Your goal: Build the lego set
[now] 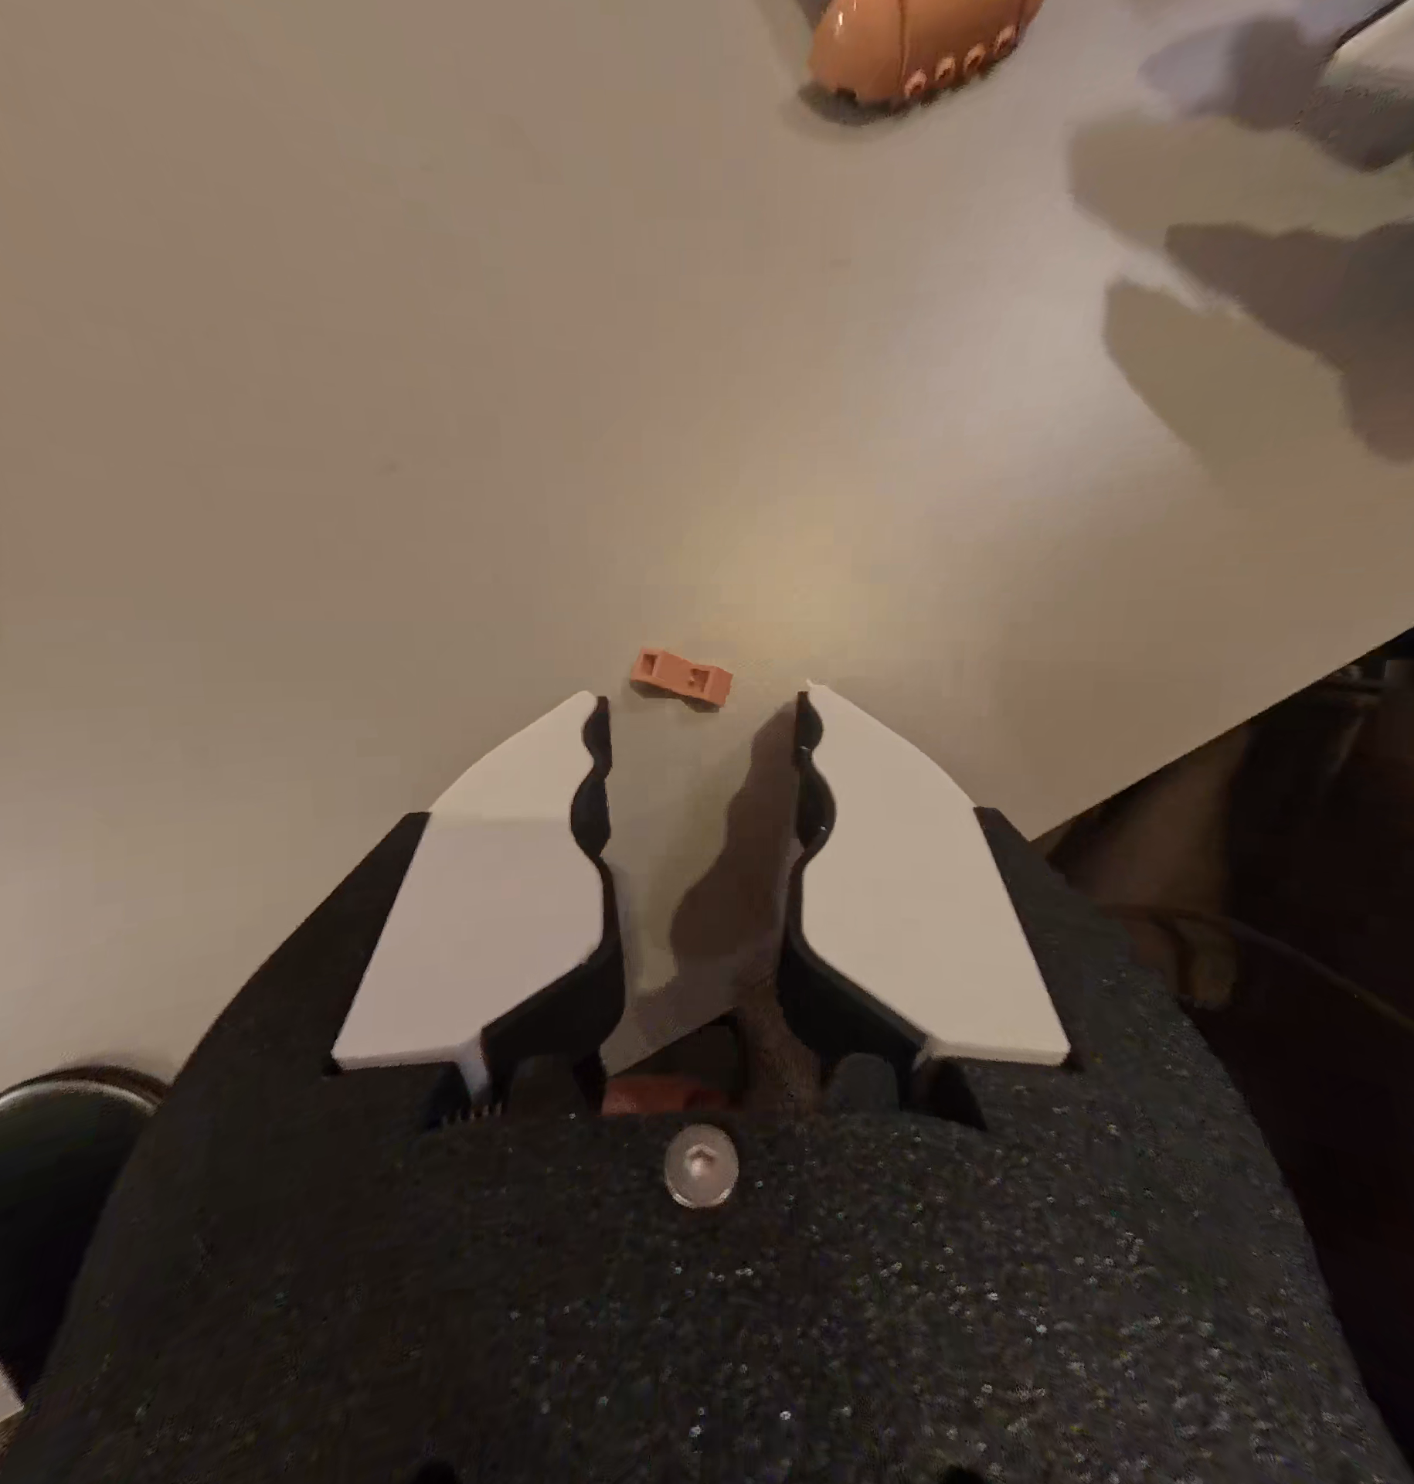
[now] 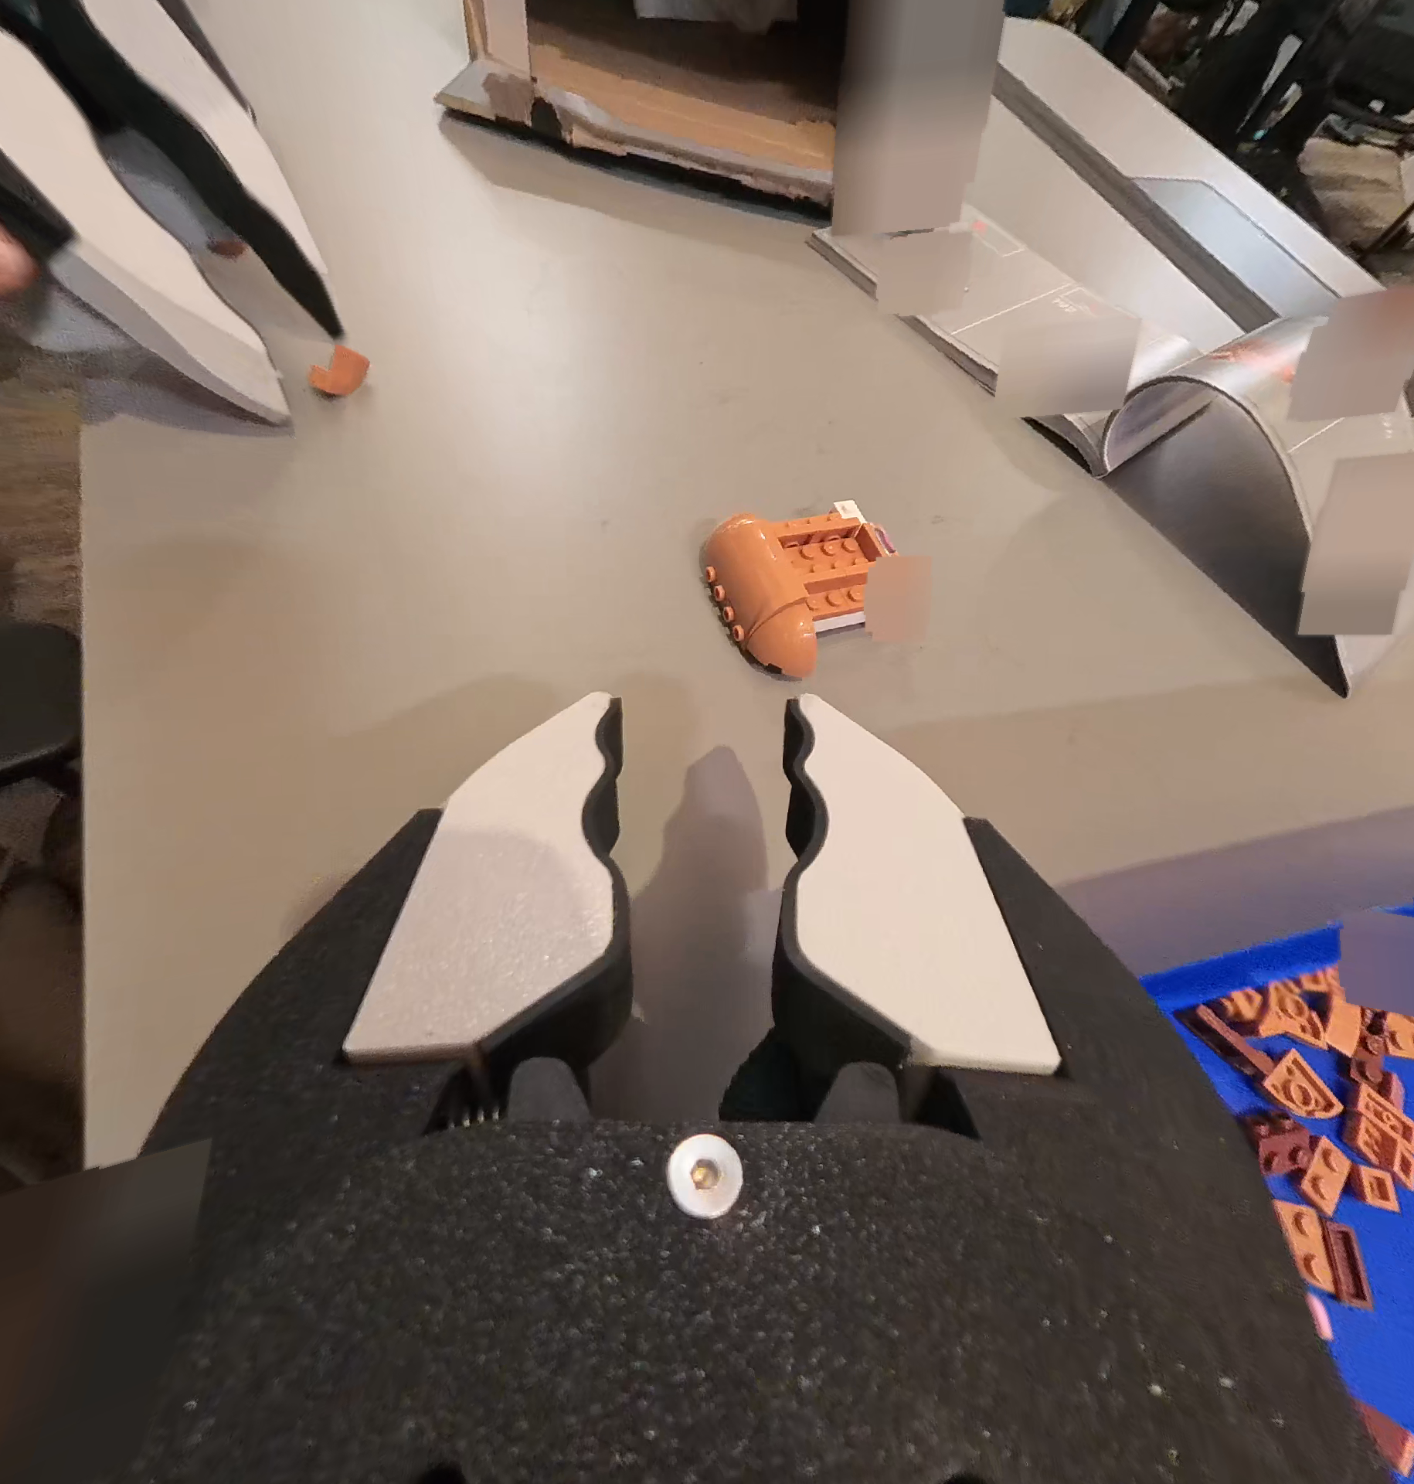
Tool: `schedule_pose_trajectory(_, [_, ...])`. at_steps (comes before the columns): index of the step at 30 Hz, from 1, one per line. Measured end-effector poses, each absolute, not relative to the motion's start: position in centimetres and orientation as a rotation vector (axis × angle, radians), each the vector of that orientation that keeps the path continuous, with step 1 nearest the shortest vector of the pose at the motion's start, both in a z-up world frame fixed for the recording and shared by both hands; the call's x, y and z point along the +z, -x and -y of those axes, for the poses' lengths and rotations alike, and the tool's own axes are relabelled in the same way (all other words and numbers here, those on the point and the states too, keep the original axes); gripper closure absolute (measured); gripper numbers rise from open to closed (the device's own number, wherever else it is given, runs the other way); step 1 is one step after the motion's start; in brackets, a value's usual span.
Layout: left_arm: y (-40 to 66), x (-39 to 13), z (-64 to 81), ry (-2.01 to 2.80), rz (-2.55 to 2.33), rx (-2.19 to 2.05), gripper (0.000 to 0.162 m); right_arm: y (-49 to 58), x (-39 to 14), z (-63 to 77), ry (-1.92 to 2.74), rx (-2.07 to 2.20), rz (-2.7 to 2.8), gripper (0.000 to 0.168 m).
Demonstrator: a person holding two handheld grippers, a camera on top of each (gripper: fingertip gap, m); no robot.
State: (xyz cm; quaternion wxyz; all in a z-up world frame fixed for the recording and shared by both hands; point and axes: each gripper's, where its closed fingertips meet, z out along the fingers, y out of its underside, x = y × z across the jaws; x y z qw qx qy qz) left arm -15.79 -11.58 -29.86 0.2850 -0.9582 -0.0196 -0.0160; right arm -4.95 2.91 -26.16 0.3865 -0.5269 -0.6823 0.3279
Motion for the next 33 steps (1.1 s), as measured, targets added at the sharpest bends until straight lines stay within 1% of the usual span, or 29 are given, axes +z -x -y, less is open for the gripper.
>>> schedule_pose_trajectory(1, [15.9, -30.0, 11.3, 2.563, 0.045, -0.021, 0.124, 4.8, -26.0, -3.0, 1.341, 0.844, 1.724, 0.130])
schedule_pose_trajectory(2, [15.9, -30.0, 11.0, 2.556, 0.043, -0.012, 0.135, 4.6, -25.9, -3.1, 1.344, 0.849, 1.712, 0.131])
schedule_pose_trajectory(3, [15.9, -30.0, 10.6, 2.545, 0.037, -0.014, 0.138, 4.5, -25.8, -3.2, 1.346, 0.855, 1.705, 0.131])
schedule_pose_trajectory(7, [15.6, -29.9, 9.2, 2.496, 0.001, -0.104, 0.139, 4.5, -25.8, -3.0, 1.345, 0.874, 1.721, 0.130])
schedule_pose_trajectory(10, [14.3, -28.8, 7.4, 2.367, 0.024, -0.346, 0.139, 4.5, -25.8, -2.2, 1.281, 0.878, 1.769, 0.129])
schedule_pose_trajectory(12, [12.8, -26.4, 5.5, 2.179, 0.080, -0.612, 0.139, 4.5, -25.5, -1.4, 1.194, 0.875, 1.810, 0.129])
schedule_pose_trajectory(15, [10.6, -21.2, 2.6, 1.831, 0.154, -1.004, 0.139, 4.7, -23.7, -1.1, 1.032, 0.843, 1.822, 0.131])
schedule_pose_trajectory(18, [8.9, -18.6, 0.3, 1.617, 0.215, -1.256, 0.139, 5.4, -21.0, -1.4, 0.883, 0.823, 1.779, 0.137])
schedule_pose_trajectory(20, [8.0, -18.2, -1.0, 1.542, 0.255, -1.354, 0.139, 5.9, -19.1, -1.8, 0.796, 0.815, 1.745, 0.141])
schedule_pose_trajectory(22, [7.2, -18.3, -1.9, 1.491, 0.294, -1.429, 0.140, 6.3, -18.4, -1.9, 0.739, 0.805, 1.764, 0.145])
schedule_pose_trajectory(25, [6.1, -18.8, -2.6, 1.470, 0.327, -1.485, 0.139, 6.8, -18.9, -2.2, 0.724, 0.750, 1.798, 0.148])
schedule_pose_trajectory(29, [5.6, -19.2, -3.0, 1.470, 0.357, -1.510, 0.139, 6.8, -19.5, -2.2, 0.705, 0.728, 1.802, 0.157])
schedule_pose_trajectory(33, [5.6, -19.5, -3.2, 1.482, 0.376, -1.522, 0.139, 6.9, -19.8, -2.5, 0.726, 0.725, 1.794, 0.158])
